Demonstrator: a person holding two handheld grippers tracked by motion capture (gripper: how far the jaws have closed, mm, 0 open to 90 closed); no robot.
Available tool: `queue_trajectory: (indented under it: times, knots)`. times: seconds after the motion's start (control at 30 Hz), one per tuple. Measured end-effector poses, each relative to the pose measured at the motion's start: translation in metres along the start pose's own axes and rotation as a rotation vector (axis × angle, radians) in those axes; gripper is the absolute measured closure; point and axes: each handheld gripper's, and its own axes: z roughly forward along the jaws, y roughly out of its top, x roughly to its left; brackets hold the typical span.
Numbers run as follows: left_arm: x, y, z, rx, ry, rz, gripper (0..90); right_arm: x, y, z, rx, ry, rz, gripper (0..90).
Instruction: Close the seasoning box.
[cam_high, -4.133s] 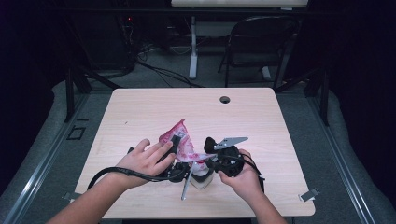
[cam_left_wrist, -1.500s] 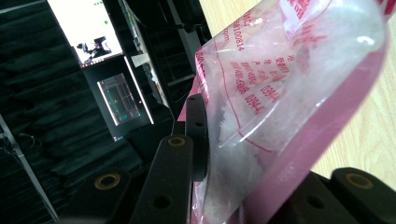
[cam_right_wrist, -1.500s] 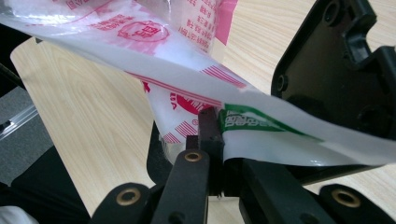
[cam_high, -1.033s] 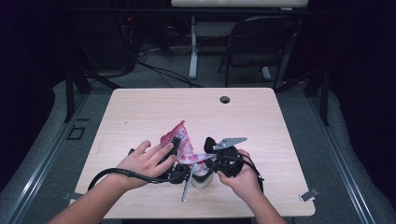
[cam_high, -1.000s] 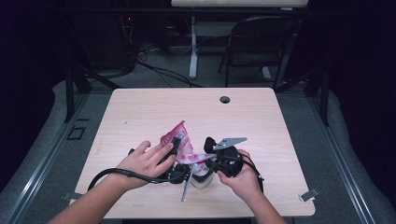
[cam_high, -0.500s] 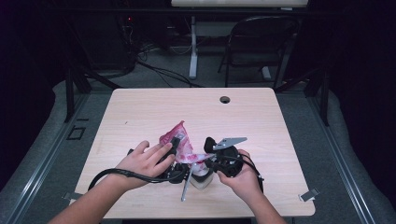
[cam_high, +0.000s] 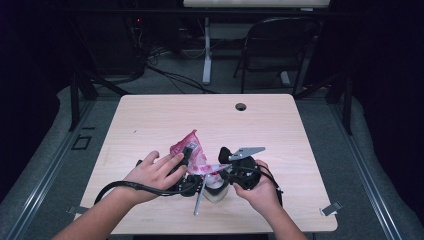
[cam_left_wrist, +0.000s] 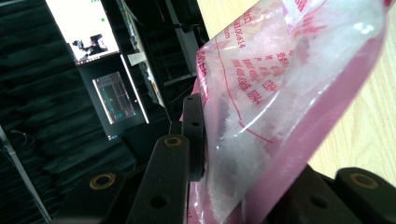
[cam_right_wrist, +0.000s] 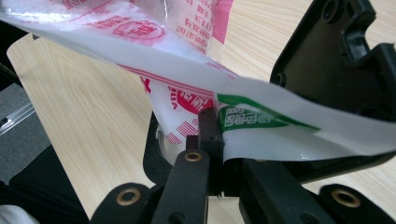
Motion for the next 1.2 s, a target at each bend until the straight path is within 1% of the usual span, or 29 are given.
queue_trajectory:
  times: [0.03,0.07,0.1,0.13,0.23,0.33,0.37,0.4,0.43,0.47,0.53,0.63,0.73,0.87,1.03,1.13,1.2]
  knots:
    - [0.001,0.000,0.000,-0.005,0.006,-0.005,80.6,0.000,0.000,-0.001,-0.003,0.001,0.001,90.0]
    - [0.001,-0.001,-0.001,-0.001,-0.001,-0.017,80.5,0.000,0.000,-0.002,-0.004,0.002,0.002,90.0]
    - [0.001,-0.001,-0.001,0.002,0.000,-0.017,80.5,0.000,0.000,-0.002,-0.010,0.006,0.001,90.0]
    - [0.001,-0.002,-0.001,0.002,0.000,-0.026,80.5,0.000,0.000,-0.003,-0.014,0.007,0.007,90.0]
    - [0.000,-0.003,-0.001,-0.004,0.000,-0.039,80.6,0.001,0.000,-0.003,-0.018,0.005,0.007,90.0]
    - [0.000,-0.003,-0.002,0.000,-0.001,-0.032,80.6,0.001,0.000,-0.005,-0.013,0.001,0.000,90.0]
    - [0.000,-0.004,-0.001,-0.001,0.000,-0.040,80.7,0.002,0.000,-0.005,-0.024,-0.003,0.003,90.0]
    - [-0.001,-0.004,-0.001,-0.007,-0.003,-0.062,80.7,0.001,0.000,-0.005,-0.024,-0.002,0.003,90.0]
    - [-0.001,-0.005,-0.001,-0.006,-0.003,-0.062,80.7,0.002,0.000,-0.006,-0.033,-0.002,0.008,90.0]
    - [0.000,-0.005,-0.001,-0.007,0.000,-0.071,80.7,0.002,0.000,-0.006,-0.036,-0.003,0.006,90.0]
    - [-0.001,-0.005,-0.001,-0.010,-0.005,-0.083,80.7,0.001,0.001,-0.007,-0.032,-0.005,0.002,90.0]
    - [-0.002,-0.006,0.000,-0.010,-0.009,-0.088,80.8,0.000,0.000,-0.007,-0.033,-0.006,-0.001,90.0]
    - [-0.004,-0.006,0.000,-0.011,-0.010,-0.106,80.9,0.000,0.001,-0.008,-0.035,-0.006,-0.001,90.0]
    - [-0.007,-0.006,0.001,-0.006,-0.007,-0.105,81.0,0.001,0.001,-0.008,-0.040,-0.011,0.005,90.0]
    - [-0.010,-0.009,0.002,-0.008,-0.015,-0.124,81.1,0.001,0.003,-0.007,-0.033,-0.012,-0.003,90.0]
    - [-0.012,-0.011,0.002,-0.008,-0.021,-0.133,81.0,0.003,0.003,-0.006,-0.043,-0.012,-0.002,90.0]
    - [-0.013,-0.012,0.002,-0.009,-0.020,-0.147,81.0,0.003,0.003,-0.005,-0.048,-0.009,-0.002,90.0]
